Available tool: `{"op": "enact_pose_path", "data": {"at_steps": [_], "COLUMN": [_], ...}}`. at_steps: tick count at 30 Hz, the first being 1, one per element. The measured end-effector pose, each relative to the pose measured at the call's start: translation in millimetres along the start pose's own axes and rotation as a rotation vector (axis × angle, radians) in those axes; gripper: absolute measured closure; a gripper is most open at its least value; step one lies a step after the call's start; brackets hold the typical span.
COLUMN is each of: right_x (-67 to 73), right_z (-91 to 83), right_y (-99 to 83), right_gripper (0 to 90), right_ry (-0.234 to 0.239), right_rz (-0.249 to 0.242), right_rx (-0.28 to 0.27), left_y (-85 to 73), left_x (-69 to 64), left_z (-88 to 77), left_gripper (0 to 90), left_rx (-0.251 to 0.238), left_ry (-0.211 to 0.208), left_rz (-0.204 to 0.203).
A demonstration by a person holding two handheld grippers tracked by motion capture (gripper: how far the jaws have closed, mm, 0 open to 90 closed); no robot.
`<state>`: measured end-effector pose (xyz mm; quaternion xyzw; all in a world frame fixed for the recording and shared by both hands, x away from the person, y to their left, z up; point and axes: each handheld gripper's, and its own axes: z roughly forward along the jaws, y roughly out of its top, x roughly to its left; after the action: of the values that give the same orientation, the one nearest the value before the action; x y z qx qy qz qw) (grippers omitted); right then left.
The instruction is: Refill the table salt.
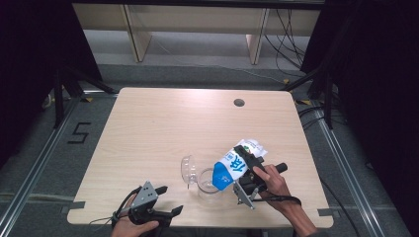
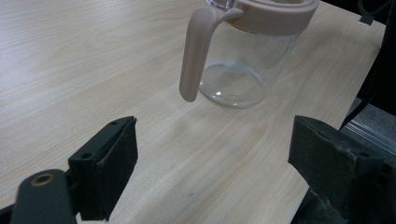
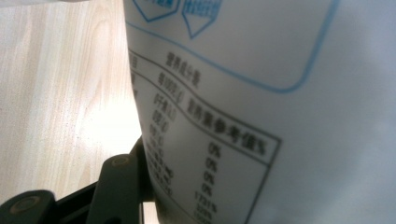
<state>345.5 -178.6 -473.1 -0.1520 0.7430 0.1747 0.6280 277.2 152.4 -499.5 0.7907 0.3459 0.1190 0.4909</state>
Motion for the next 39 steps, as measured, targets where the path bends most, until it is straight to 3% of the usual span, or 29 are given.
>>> {"op": "enact_pose_path", "data": {"at_steps": [2, 4, 7, 8, 12, 13, 15, 17, 18, 20, 21, 24, 26, 29, 34, 35, 39], "right_x": [3.9, -0.2, 0.4, -2.4, 1.6, -2.6, 0.6, -0.9, -3.4, -3.8, -1.2, -0.8, -3.7, -1.1, -2.0, 0.5, -1.7], "right_z": [-1.8, 0.1, -0.1, 0.2, -1.4, -0.3, -1.2, -1.8, -0.9, -0.9, -1.2, -1.8, -1.9, -1.6, -1.4, -3.1, -1.3], "right_y": [0.1, 0.4, 0.6, 1.1, 1.4, 1.7, 0.9, 1.0, 1.2, 1.2, 0.9, 0.8, 1.3, 0.7, 1.3, 1.3, 1.5], "right_gripper": [47.7, 47.8, 48.1, 48.2, 48.3, 48.5, 48.5, 48.5, 48.5, 48.5, 48.6, 48.6, 48.7, 48.6, 48.6, 48.7, 48.7], "right_ry": [0.001, -0.005, -0.008, -0.019, -0.012, -0.025, -0.012, -0.019, -0.029, -0.032, -0.027, -0.032, -0.032, -0.028, -0.027, -0.023, -0.03], "right_rz": [0.04, -0.019, -0.015, -0.058, -0.012, -0.06, -0.012, -0.029, -0.063, -0.069, -0.038, -0.025, -0.058, -0.03, -0.047, -0.014, -0.056], "right_rx": [0.025, -0.001, -0.002, -0.012, 0.017, -0.008, 0.012, 0.017, 0.001, 0.0, 0.011, 0.013, 0.011, 0.016, 0.015, 0.04, 0.016], "left_y": [0.0, 0.0, 0.0, 0.0, -0.1, -0.1, -0.1, 0.1, 0.0, 0.1, 0.0, 0.0, 0.1, 0.1, 0.1, 0.1, 0.1], "left_x": [-0.2, -0.4, -0.5, -0.3, -0.5, -0.5, -0.6, -0.2, -0.1, 0.2, -0.4, -0.4, -0.2, 0.1, -0.2, 0.1, -0.4], "left_z": [0.3, 0.3, 0.2, 0.2, 0.3, 0.3, 0.3, 0.4, 0.4, 0.1, 0.3, 0.4, 0.4, 0.1, 0.5, 0.2, 0.4], "left_gripper": [15.2, 15.1, 15.2, 15.1, 15.2, 15.2, 15.2, 15.2, 15.2, 15.2, 15.2, 15.2, 15.2, 15.2, 15.2, 15.2, 15.1], "left_rx": [-0.004, -0.003, -0.004, -0.003, -0.003, -0.004, -0.004, -0.003, -0.003, 0.0, -0.003, -0.004, -0.004, 0.0, -0.003, 0.0, -0.004], "left_ry": [-0.003, -0.001, -0.001, -0.003, -0.001, -0.001, -0.001, -0.004, -0.004, -0.003, -0.001, -0.004, -0.005, -0.003, -0.005, -0.004, -0.004], "left_rz": [-0.001, -0.003, -0.005, -0.003, -0.006, -0.006, -0.007, 0.0, 0.0, 0.005, -0.004, -0.003, 0.0, 0.002, 0.0, 0.004, -0.004]}}
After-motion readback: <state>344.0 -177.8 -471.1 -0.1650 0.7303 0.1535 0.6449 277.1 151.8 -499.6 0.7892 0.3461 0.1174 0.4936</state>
